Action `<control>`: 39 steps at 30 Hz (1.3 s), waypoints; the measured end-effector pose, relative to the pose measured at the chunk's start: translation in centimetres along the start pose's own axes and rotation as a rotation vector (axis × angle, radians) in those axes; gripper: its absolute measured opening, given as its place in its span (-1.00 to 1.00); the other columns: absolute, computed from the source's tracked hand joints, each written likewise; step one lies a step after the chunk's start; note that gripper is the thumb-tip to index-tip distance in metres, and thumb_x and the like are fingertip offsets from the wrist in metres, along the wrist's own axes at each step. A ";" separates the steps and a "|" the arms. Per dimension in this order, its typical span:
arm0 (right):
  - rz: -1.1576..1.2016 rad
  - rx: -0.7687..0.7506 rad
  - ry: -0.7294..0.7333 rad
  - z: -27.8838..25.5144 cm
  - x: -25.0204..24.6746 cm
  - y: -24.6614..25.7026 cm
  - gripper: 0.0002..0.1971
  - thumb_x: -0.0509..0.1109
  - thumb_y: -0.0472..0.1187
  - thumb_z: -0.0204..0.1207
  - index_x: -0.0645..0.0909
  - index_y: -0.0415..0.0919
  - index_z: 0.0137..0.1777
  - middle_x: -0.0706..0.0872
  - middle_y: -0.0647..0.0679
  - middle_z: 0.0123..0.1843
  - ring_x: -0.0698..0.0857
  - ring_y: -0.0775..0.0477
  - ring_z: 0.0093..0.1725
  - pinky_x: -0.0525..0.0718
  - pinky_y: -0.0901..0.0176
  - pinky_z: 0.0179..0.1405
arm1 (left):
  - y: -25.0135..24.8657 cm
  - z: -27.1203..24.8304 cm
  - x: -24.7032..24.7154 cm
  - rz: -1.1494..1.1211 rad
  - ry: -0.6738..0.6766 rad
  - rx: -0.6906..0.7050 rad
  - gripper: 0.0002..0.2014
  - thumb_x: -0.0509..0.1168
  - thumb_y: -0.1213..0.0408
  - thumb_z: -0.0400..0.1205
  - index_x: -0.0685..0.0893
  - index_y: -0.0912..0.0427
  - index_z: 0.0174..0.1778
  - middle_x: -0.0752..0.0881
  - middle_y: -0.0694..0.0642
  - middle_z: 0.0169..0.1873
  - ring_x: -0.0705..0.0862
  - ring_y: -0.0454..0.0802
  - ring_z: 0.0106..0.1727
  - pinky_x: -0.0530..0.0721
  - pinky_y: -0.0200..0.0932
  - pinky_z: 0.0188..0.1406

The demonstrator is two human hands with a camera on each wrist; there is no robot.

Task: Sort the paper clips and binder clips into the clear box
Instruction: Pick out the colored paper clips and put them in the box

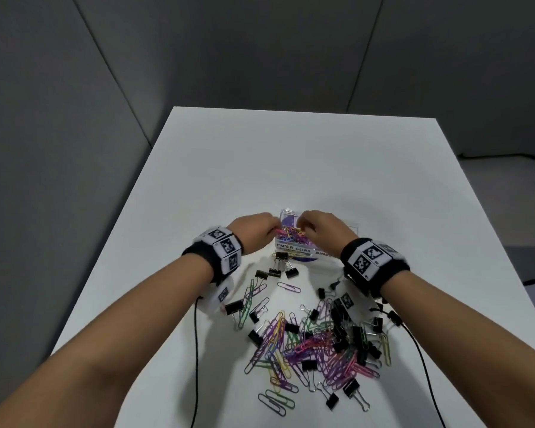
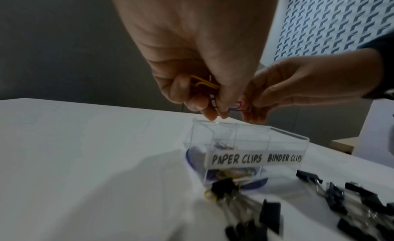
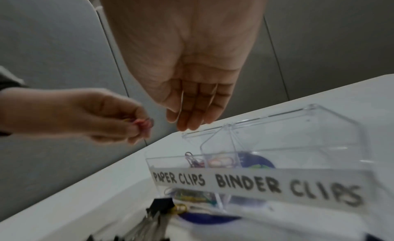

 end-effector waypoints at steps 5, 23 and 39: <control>-0.051 0.008 0.044 -3.1 1.3 -1.2 -0.77 0.16 -0.30 0.61 0.63 -0.24 0.10 0.76 -0.20 0.05 0.70 -0.21 -0.01 0.64 -0.02 -0.01 | -3.0 2.7 -0.7 0.034 -0.033 0.073 -0.75 0.09 0.25 0.71 0.59 0.16 0.22 0.64 0.16 0.18 0.63 0.13 0.17 0.59 0.00 0.07; -0.424 -0.253 0.226 -3.7 6.9 -0.4 -0.61 0.19 -0.40 0.58 0.55 -0.19 0.38 0.59 -0.14 0.40 0.53 -0.23 0.35 0.56 -0.10 0.29 | -1.4 0.3 0.9 0.141 -0.085 0.054 -0.75 0.04 0.17 0.72 0.60 0.14 0.12 0.73 0.10 0.03 0.70 0.11 0.02 0.46 -0.17 -0.23; -0.580 -0.238 0.116 -5.0 6.5 -1.4 -0.77 0.65 -0.12 0.08 0.69 -0.18 -0.36 0.74 -0.08 -0.36 0.73 -0.17 -0.30 0.68 0.08 -0.40 | -1.3 -1.0 6.4 0.129 0.027 -0.069 -0.68 0.07 0.17 0.72 0.55 0.07 0.35 0.55 0.09 0.32 0.55 0.10 0.33 0.58 0.01 0.14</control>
Point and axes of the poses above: each hand's wrist, its own z-axis towards the middle knuckle, its own x-axis out of the palm, y = z × x, the point moved 1 cm from there along z, towards the middle knuckle
